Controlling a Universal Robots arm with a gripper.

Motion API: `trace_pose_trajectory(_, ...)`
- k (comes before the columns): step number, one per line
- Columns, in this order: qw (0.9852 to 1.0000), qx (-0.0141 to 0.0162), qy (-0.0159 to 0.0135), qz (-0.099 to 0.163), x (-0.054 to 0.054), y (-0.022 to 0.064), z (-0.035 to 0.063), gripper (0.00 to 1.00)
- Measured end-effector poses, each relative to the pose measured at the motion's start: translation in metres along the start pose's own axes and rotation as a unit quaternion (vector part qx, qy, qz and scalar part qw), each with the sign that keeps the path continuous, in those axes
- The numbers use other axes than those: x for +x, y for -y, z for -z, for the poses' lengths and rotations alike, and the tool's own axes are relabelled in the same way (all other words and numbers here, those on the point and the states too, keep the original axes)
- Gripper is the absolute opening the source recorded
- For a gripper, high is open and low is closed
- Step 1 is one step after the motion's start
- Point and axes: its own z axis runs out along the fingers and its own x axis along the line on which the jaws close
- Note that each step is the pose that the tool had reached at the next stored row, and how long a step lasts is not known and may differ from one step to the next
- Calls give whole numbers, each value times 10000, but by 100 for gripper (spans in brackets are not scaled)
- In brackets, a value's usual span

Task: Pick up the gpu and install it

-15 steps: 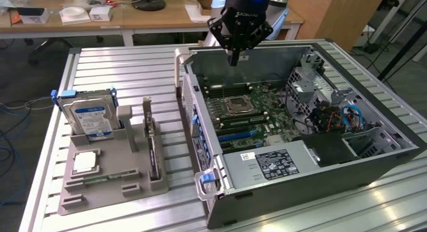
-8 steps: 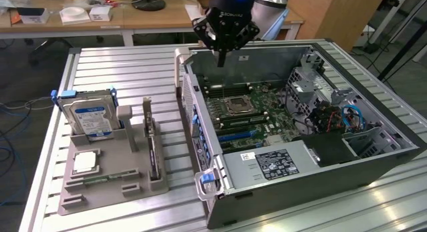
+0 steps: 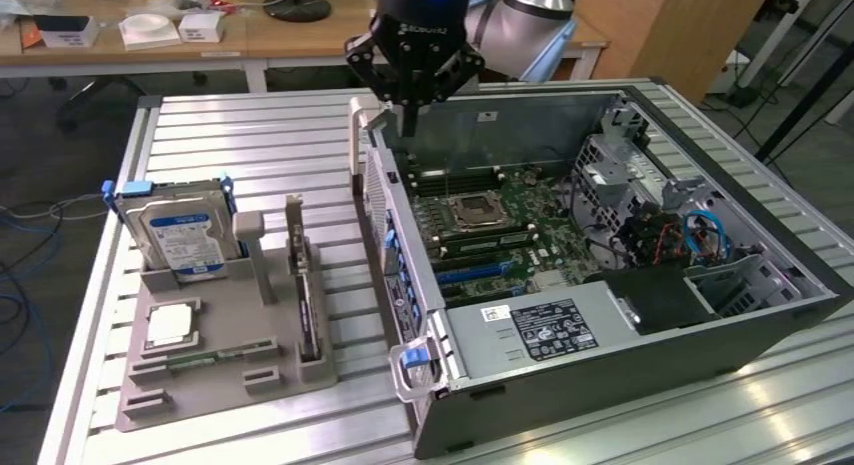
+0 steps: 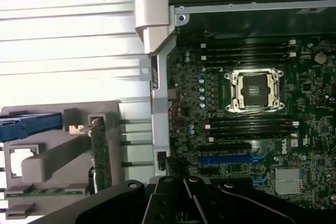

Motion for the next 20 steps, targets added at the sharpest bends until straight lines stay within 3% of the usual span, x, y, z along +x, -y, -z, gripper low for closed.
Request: trace_pose_trajectory(20,10000,0,0,3,906,69,-24,11)
